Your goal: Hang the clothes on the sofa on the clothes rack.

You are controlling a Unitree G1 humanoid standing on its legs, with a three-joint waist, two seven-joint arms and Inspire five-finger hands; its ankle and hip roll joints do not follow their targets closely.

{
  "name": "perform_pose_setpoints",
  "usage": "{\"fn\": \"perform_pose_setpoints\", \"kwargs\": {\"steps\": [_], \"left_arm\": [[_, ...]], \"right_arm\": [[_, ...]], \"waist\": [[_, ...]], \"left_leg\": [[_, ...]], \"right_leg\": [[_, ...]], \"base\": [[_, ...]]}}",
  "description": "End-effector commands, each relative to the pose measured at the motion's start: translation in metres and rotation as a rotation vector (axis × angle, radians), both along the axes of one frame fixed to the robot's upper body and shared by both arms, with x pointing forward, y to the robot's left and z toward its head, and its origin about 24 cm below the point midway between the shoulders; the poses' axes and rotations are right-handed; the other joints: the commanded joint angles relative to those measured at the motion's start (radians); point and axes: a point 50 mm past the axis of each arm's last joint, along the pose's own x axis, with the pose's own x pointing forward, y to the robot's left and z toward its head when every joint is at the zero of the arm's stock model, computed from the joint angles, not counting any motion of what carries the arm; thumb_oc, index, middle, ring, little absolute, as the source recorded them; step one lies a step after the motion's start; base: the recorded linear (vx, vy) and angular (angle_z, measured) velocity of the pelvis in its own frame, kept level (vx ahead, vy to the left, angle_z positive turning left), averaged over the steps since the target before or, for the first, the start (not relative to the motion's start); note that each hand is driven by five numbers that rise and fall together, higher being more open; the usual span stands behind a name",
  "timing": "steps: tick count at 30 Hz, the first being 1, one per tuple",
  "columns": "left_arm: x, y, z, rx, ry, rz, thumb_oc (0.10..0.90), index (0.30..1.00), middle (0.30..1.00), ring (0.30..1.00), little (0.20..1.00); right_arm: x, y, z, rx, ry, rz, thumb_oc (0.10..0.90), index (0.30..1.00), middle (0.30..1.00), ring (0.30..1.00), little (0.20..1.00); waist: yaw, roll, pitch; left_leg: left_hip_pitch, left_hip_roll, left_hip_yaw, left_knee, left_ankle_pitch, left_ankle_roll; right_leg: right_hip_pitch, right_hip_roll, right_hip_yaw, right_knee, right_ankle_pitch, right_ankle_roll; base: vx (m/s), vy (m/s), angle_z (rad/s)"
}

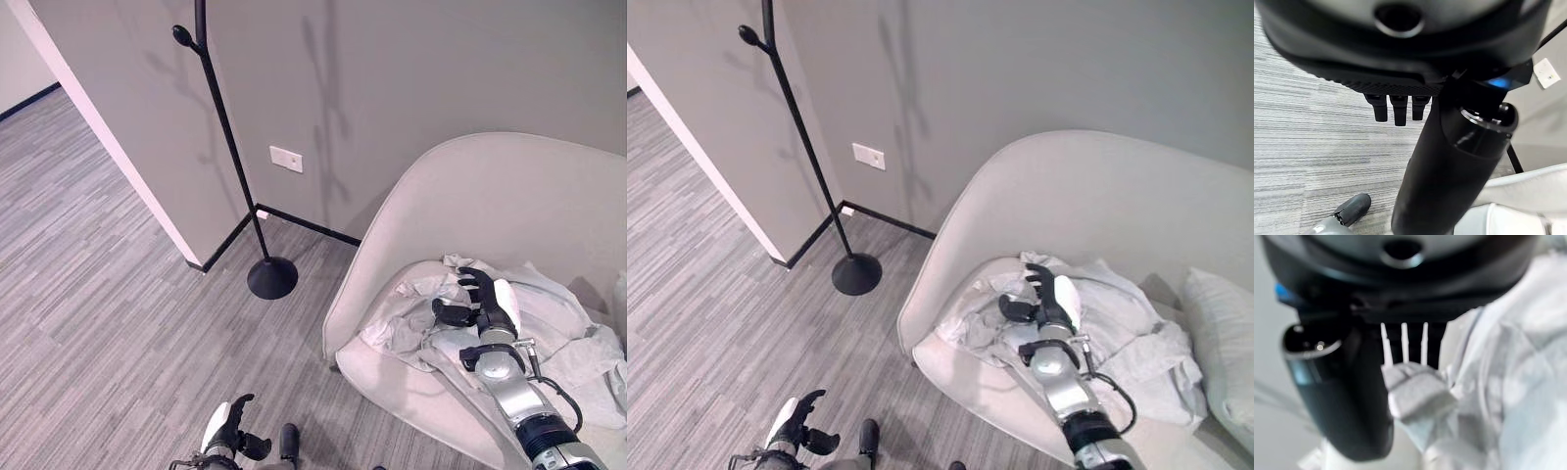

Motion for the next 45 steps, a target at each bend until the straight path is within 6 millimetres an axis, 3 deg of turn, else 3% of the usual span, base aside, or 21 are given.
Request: {"fn": "perform_pose_setpoints", "kwargs": {"steps": [1, 7, 13, 16, 23, 29, 33, 39, 40, 42, 43, 44, 45], "left_arm": [[0.026, -0.005, 0.011, 0.012, -0.116, -0.093, 0.8, 0.9, 0.9, 0.9, 0.9], [0.038, -0.007, 0.019, 0.011, -0.171, -0.143, 0.8, 0.9, 0.9, 0.9, 0.9], [0.059, -0.013, 0.03, 0.005, -0.255, -0.153, 0.8, 0.9, 0.9, 0.9, 0.9], [0.071, -0.017, 0.038, 0.004, -0.316, -0.139, 0.8, 0.9, 0.9, 0.9, 0.9], [0.087, -0.022, 0.047, 0.02, -0.378, -0.14, 0.8, 0.9, 0.9, 0.9, 0.9], [0.106, -0.031, 0.06, 0.059, -0.454, -0.206, 0.8, 0.9, 0.9, 0.9, 0.9], [0.118, -0.041, 0.069, 0.143, -0.523, -0.297, 0.8, 0.9, 0.9, 0.9, 0.9], [0.128, -0.045, 0.078, 0.223, -0.592, -0.352, 0.8, 0.9, 0.9, 0.9, 0.9], [0.139, -0.052, 0.091, 0.294, -0.698, -0.385, 0.8, 0.9, 0.9, 0.9, 0.9], [0.141, -0.054, 0.094, 0.31, -0.722, -0.392, 0.8, 0.9, 0.9, 0.9, 0.9], [0.143, -0.056, 0.098, 0.37, -0.768, -0.422, 0.8, 0.9, 0.9, 0.9, 0.9], [0.143, -0.056, 0.099, 0.371, -0.769, -0.422, 0.8, 0.9, 0.9, 0.9, 0.9], [0.143, -0.057, 0.098, 0.393, -0.775, -0.43, 0.8, 0.9, 0.9, 0.9, 0.9]], "right_arm": [[0.019, -0.023, 0.082, -0.384, -0.257, 0.03, 0.8, 0.9, 0.9, 0.9, 0.9], [0.031, -0.027, 0.089, -0.511, -0.202, 0.088, 0.8, 0.9, 0.9, 0.9, 0.9], [0.064, -0.006, 0.072, -0.477, -0.116, 0.11, 0.8, 0.9, 0.9, 0.9, 0.9], [0.087, 0.014, 0.07, -0.418, -0.118, 0.092, 0.8, 0.9, 0.9, 0.9, 0.9], [0.097, 0.02, 0.069, -0.544, -0.061, 0.1, 0.8, 0.9, 0.9, 0.9, 0.9], [0.088, 0.014, 0.042, -0.8, 0.124, 0.13, 0.8, 0.9, 0.9, 0.9, 0.9], [0.073, 0.014, 0.011, -0.956, 0.28, 0.153, 0.8, 0.9, 0.9, 0.9, 0.9], [0.066, 0.018, -0.001, -0.986, 0.309, 0.15, 0.8, 0.9, 0.9, 0.9, 0.9], [0.059, 0.028, -0.016, -0.909, 0.34, 0.116, 0.8, 0.9, 0.9, 0.9, 0.9], [0.058, 0.03, -0.019, -0.894, 0.35, 0.115, 0.8, 0.9, 0.9, 0.9, 0.9], [0.053, 0.045, -0.032, -0.888, 0.382, 0.163, 0.8, 0.9, 0.9, 0.9, 0.9], [0.053, 0.045, -0.032, -0.888, 0.381, 0.162, 0.58, 0.571, 0.571, 0.571, 0.571], [0.052, 0.051, -0.037, -0.89, 0.391, 0.19, 0.505, 0.458, 0.458, 0.458, 0.458]], "waist": [[0.008, -0.033, 0.022], [0.018, -0.034, 0.062], [0.044, -0.029, 0.121], [0.07, -0.018, 0.156], [0.091, -0.019, 0.184], [0.106, -0.009, 0.219], [0.117, 0.006, 0.248], [0.121, 0.018, 0.271], [0.129, 0.045, 0.307], [0.13, 0.051, 0.304], [0.13, 0.06, 0.311], [0.13, 0.06, 0.309], [0.129, 0.064, 0.31]], "left_leg": [[0.035, 0.063, -0.01, 0.003, -0.114, -0.062], [0.002, 0.065, -0.013, 0.003, -0.104, -0.066], [-0.064, 0.06, -0.02, 0.003, -0.076, -0.07], [-0.118, 0.056, -0.028, 0.003, -0.054, -0.075], [-0.163, 0.055, -0.028, 0.003, -0.043, -0.081], [-0.2, 0.05, -0.036, 0.003, -0.032, -0.088], [-0.235, 0.05, -0.04, 0.003, -0.022, -0.093], [-0.27, 0.049, -0.042, 0.003, -0.013, -0.098], [-0.318, 0.042, -0.042, 0.003, -0.003, -0.101], [-0.34, 0.039, -0.042, 0.003, 0.003, -0.101], [-0.353, 0.037, -0.038, 0.003, 0.002, -0.1], [-0.357, 0.036, -0.039, 0.003, 0.005, -0.099], [-0.355, 0.036, -0.037, 0.003, 0.001, -0.099]], "right_leg": [[-0.054, -0.068, 0.006, 0.006, 0.052, 0.057], [-0.09, -0.069, 0.01, 0.006, 0.062, 0.059], [-0.151, -0.067, 0.015, 0.006, 0.081, 0.057], [-0.201, -0.066, 0.017, 0.006, 0.093, 0.057], [-0.24, -0.068, 0.014, 0.006, 0.101, 0.062], [-0.271, -0.071, 0.008, 0.006, 0.108, 0.064], [-0.3, -0.073, 0.0, 0.006, 0.115, 0.068], [-0.334, -0.073, 0.0, 0.006, 0.122, 0.07], [-0.379, -0.072, -0.004, 0.006, 0.131, 0.076], [-0.402, -0.071, -0.005, 0.006, 0.136, 0.076], [-0.415, -0.071, -0.002, 0.006, 0.134, 0.078], [-0.419, -0.071, -0.003, 0.006, 0.137, 0.078], [-0.42, -0.072, -0.002, 0.006, 0.134, 0.078]], "base": [[0.0, 0.0, 0.0], [-0.05, 0.001, -0.03], [-0.09, -0.001, -0.02], [-0.05, 0.011, 0.04], [-0.01, 0.003, 0.04], [-0.02, -0.003, 0.07], [-0.01, -0.004, 0.01], [-0.03, -0.015, -0.02], [-0.08, -0.03, 0.0], [-0.04, -0.015, -0.01], [-0.01, 0.007, -0.04], [0.0, 0.025, -0.03], [0.01, 0.03, -0.06]]}}
